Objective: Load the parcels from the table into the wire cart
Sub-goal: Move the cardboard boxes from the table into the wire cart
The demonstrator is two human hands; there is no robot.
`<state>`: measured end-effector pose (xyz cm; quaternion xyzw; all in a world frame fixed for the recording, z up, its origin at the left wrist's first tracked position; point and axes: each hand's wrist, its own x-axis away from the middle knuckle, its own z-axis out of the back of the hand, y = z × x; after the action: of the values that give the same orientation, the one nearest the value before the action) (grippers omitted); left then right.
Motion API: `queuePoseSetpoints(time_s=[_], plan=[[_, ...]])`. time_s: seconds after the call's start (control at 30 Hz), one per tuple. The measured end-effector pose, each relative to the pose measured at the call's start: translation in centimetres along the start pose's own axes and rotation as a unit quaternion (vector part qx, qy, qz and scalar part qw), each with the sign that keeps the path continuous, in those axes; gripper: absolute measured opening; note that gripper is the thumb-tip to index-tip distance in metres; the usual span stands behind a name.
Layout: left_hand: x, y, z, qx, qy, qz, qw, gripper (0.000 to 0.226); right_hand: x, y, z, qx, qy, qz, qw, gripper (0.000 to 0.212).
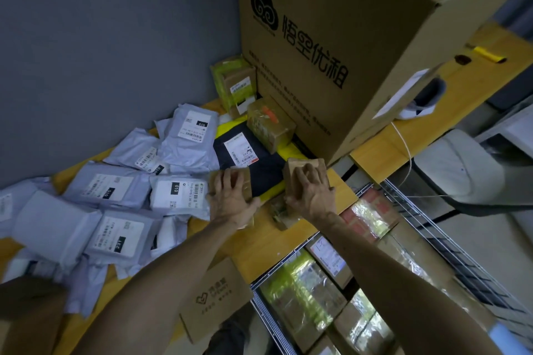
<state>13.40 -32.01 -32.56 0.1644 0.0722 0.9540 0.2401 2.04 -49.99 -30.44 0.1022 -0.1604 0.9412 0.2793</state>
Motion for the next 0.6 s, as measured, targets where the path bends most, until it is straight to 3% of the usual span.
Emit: queuePoseSetpoints(time_s=[0.2, 0.6], plan=[[3.4, 1.3, 3.0, -0.019, 0.039, -0.020, 0.999, 0.081, 2.9, 1.0, 3.1, 0.018, 0.058, 0.028, 0.998, 0.070], [11.1, 2.3, 9.7, -0.054, 0.119, -0.065, 0.989, 0.084, 11.3, 1.5, 8.1, -0.003, 0.100, 0.033, 0.994, 0.076]])
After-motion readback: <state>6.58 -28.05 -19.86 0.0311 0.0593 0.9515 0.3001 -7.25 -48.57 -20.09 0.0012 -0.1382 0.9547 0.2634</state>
